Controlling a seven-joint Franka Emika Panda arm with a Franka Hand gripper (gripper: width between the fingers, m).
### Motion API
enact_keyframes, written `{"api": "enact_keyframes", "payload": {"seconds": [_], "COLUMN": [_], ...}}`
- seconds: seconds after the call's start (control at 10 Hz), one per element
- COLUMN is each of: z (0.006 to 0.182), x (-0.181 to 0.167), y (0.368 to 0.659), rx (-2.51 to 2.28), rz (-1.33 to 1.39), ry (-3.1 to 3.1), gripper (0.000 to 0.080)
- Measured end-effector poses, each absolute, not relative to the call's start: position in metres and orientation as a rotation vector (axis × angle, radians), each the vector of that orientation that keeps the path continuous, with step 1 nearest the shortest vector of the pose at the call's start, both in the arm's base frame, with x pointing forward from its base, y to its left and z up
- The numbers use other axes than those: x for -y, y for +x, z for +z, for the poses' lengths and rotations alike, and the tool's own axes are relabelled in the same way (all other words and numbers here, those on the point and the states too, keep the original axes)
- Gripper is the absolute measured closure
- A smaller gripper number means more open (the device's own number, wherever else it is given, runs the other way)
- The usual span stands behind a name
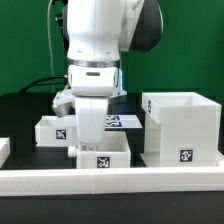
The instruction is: Assemble drawer
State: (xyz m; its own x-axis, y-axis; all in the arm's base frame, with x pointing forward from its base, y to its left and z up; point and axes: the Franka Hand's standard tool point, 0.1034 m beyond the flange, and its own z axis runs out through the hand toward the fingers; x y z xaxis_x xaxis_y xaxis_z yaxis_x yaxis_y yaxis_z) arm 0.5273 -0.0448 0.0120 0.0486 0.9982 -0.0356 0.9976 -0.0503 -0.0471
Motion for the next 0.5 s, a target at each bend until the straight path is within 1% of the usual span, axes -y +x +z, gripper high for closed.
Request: {"api": "enact_keyframes", "payload": {"seconds": [0.2,0.5], "z": [0.0124,0.0106], "x": [0.0267,0.0261], "y": [0.5310,0.5314], "rx": [2.179,2.192], "rz": [0.081,0.046], "ry": [-2.245,-2.260], "gripper": [0.0758,0.0758]}}
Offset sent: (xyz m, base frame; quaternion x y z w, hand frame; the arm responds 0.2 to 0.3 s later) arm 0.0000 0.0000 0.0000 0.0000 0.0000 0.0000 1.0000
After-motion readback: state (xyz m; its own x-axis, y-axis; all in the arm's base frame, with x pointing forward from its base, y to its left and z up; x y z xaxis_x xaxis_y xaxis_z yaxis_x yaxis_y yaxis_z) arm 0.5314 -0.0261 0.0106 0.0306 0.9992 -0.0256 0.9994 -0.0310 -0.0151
